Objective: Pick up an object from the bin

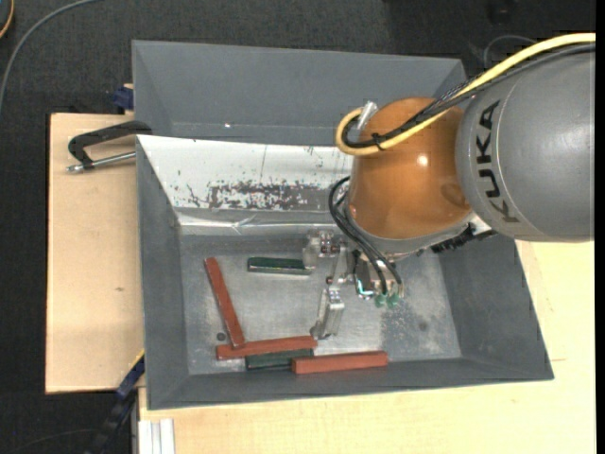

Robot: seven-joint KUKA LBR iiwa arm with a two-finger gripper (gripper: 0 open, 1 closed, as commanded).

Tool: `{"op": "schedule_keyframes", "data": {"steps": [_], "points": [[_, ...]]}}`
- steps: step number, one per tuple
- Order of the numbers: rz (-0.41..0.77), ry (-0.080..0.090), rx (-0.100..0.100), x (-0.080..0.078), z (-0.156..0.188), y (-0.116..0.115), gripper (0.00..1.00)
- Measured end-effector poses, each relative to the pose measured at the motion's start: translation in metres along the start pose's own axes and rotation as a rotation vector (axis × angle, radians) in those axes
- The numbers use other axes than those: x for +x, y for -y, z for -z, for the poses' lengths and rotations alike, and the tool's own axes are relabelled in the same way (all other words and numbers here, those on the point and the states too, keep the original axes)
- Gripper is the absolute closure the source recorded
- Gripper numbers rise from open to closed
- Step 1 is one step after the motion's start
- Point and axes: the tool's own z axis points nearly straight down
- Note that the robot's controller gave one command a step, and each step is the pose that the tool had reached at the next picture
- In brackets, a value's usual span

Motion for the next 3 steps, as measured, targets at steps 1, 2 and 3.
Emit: {"op": "schedule_keyframes", "data": {"steps": [1,2,3], "points": [[-0.132,0.007,-0.001,-0.077,-0.131,0.011,0.0],[-0.133,0.01,-0.002,-0.078,-0.126,0.011,1.0],[0.089,0.019,-0.001,-0.112,0.018,0.003,1.0]]}}
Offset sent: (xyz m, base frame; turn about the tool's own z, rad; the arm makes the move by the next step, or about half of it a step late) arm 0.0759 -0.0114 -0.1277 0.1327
